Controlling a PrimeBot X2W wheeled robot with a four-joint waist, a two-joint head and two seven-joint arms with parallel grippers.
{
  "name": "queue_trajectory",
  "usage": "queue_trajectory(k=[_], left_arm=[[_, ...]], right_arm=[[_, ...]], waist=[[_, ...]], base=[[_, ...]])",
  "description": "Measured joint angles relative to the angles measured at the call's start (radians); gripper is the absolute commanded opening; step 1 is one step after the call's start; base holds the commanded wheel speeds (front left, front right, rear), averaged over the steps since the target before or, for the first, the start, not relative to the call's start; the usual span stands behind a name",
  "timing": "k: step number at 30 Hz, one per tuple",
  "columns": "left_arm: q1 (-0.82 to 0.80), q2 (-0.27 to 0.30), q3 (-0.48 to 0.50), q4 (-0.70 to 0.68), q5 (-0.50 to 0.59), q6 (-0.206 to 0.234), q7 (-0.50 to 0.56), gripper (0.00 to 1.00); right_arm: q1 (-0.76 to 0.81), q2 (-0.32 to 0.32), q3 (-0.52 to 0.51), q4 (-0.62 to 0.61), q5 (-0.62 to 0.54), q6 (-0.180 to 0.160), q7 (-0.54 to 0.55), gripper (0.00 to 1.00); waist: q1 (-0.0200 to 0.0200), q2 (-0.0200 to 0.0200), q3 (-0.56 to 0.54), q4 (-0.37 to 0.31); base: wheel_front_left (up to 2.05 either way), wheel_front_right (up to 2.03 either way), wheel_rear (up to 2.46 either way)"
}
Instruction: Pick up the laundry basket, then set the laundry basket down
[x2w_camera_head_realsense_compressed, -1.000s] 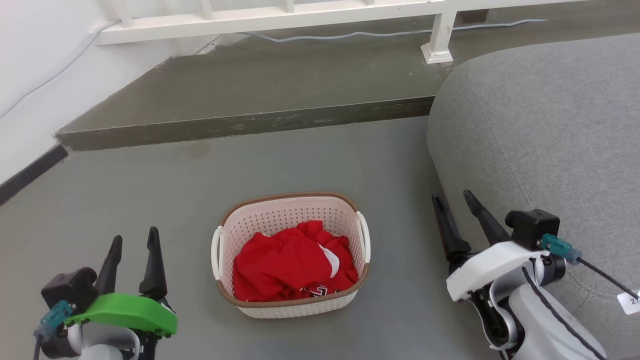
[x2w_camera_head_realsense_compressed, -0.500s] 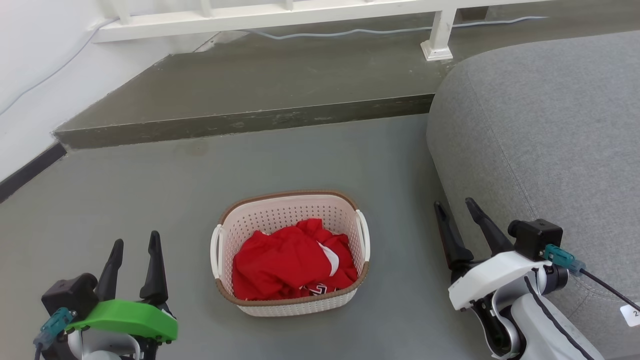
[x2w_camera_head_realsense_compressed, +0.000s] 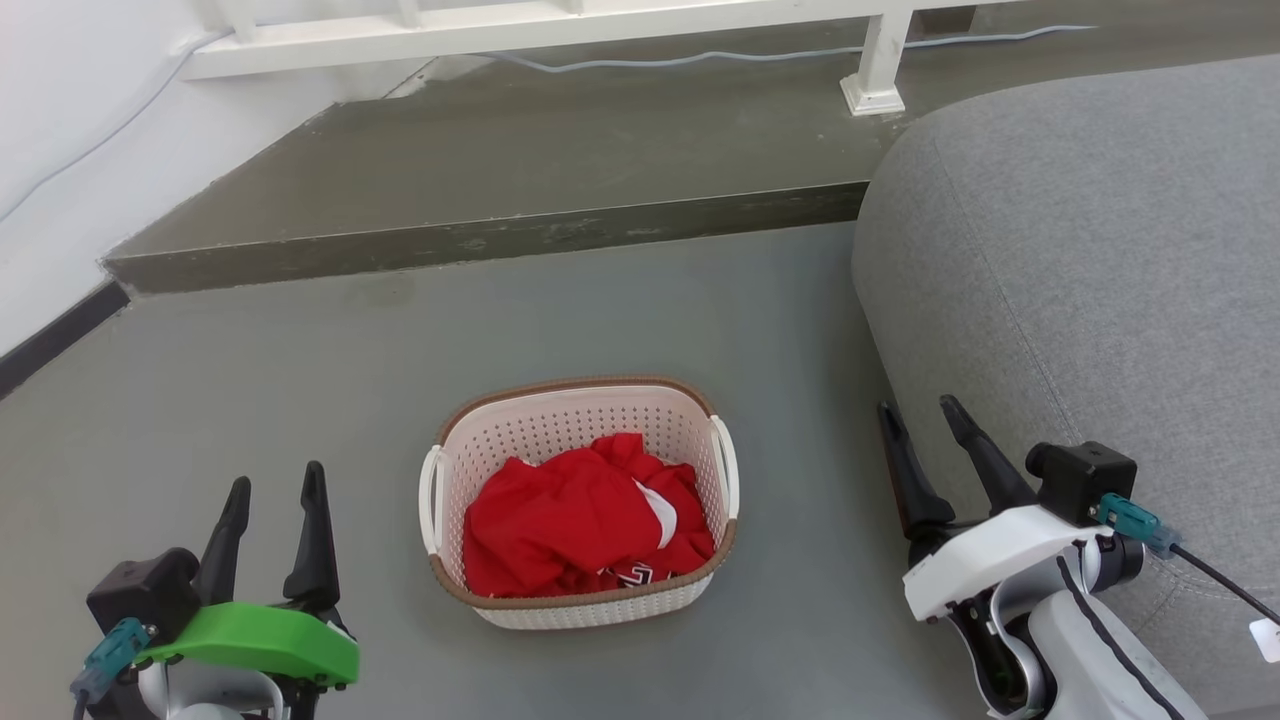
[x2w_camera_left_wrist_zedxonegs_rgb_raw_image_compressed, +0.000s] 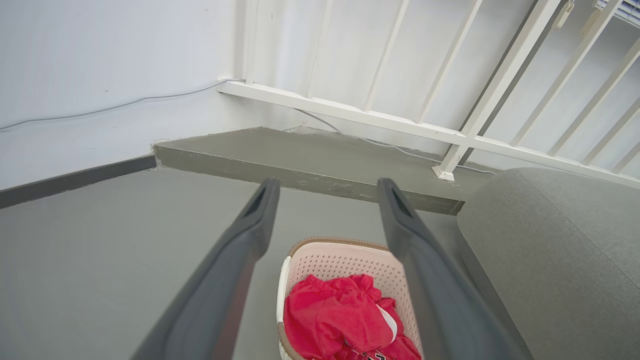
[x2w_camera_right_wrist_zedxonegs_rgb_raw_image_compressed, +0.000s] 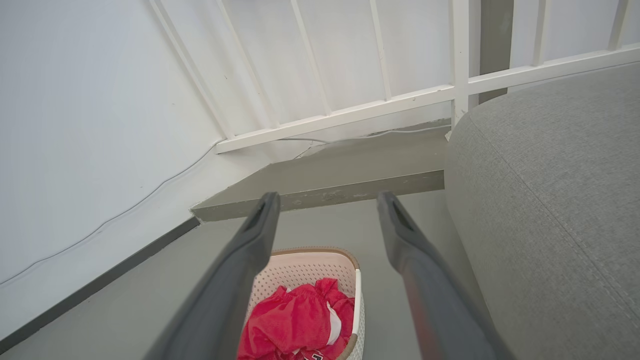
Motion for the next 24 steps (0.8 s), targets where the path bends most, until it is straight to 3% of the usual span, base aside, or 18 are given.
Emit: queue_trajectory(k=[17, 18, 24], left_arm=[[0.001, -0.010, 0.013, -0.004, 0.026, -0.018, 0.000, 1.00], [0.001, -0.010, 0.011, -0.002, 0.028, -0.021, 0.000, 0.00], [0.018, -0.036, 0.005, 0.059, 0.023, -0.020, 0.005, 0.00]], right_arm=[[0.013, 0.020, -0.032, -0.002, -0.035, 0.028, 0.000, 1.00], [0.013, 0.022, -0.033, 0.000, -0.036, 0.030, 0.000, 0.00], [0.063, 0.037, -0.025, 0.053, -0.033, 0.030, 0.002, 0.00]], waist=[[0.0000, 0.0000, 0.007, 0.000], [0.0000, 0.0000, 0.007, 0.000], [0.0001, 0.0000, 0.007, 0.000]], base=[[0.00, 0.00, 0.00], [0.00, 0.00, 0.00], [0.00, 0.00, 0.00]])
